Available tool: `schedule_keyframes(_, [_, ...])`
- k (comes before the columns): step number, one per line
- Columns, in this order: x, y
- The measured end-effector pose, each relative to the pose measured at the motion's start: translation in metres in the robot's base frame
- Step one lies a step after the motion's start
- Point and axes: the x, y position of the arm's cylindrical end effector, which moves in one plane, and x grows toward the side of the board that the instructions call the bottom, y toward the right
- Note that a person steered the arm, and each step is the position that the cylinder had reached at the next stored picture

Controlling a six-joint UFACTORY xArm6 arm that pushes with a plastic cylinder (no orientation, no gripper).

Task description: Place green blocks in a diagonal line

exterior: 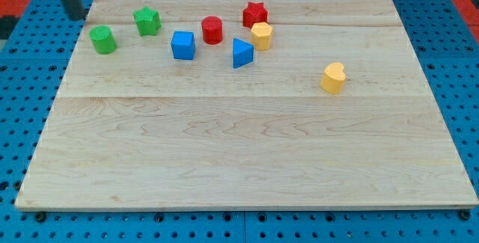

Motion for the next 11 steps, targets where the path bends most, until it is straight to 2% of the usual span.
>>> schedule_keyframes(1, [0.042, 0.000])
schedule_keyframes(2, [0.086, 0.029])
schedule_keyframes(3, [0.060, 0.033])
schedule_keyframes(4, [0.026, 0.071])
schedule_keyframes(6, [0.011, 0.127])
schedule_keyframes(7, [-0.013, 0.153])
schedule_keyframes(8, [-0.028, 0.142])
schedule_keyframes(10, [-0.031, 0.209])
schedule_keyframes(11, [-0.022, 0.120])
